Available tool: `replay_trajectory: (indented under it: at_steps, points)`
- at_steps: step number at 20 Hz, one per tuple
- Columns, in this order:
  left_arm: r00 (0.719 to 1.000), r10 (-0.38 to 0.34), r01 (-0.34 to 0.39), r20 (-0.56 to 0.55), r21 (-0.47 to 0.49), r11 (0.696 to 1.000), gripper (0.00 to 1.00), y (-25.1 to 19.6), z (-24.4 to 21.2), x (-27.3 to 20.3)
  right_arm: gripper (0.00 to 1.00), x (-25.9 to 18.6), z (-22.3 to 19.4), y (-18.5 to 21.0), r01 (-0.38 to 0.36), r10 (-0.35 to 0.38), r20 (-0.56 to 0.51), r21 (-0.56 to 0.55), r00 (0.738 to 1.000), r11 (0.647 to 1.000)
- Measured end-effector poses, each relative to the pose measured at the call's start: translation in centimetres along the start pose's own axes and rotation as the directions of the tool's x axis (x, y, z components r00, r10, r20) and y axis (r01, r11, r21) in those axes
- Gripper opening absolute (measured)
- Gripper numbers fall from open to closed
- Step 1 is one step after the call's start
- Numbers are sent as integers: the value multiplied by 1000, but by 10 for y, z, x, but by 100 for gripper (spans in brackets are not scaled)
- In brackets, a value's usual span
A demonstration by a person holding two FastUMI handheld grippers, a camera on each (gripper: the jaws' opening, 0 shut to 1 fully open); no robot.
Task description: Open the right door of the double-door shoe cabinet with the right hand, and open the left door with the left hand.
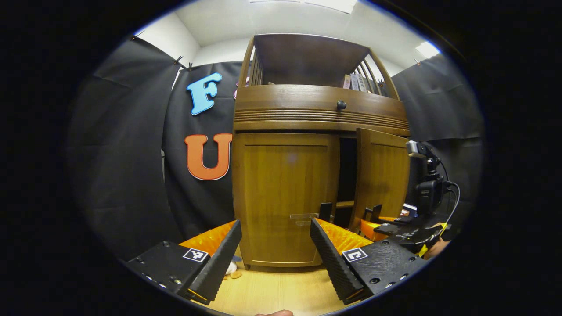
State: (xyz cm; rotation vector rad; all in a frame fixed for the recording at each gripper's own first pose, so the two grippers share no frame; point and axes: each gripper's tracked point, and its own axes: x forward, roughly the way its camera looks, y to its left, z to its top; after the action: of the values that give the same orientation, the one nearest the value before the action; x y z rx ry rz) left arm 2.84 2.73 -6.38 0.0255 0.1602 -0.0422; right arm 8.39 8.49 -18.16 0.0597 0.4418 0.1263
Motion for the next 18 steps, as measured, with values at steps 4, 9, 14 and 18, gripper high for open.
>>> replay_trajectory:
  at_steps: [4,9,14,18]
  points:
    - [1000,-8,8,-8,8,1000,95,-11,-4,7,30,-23,-6,-8,-23,23,-3,9,1000,1000]
    - [1000,-26,26,-8,3,1000,95,-29,-7,19,30,-56,-14,-25,-41,41,-6,12,999,999]
    - [998,-50,51,-23,30,998,95,-46,-14,39,29,-89,-21,-48,-28,28,-12,26,1000,999]
    - [997,-73,74,-33,34,997,95,-58,-17,58,29,-112,-33,-74,10,-9,-20,29,1000,1000]
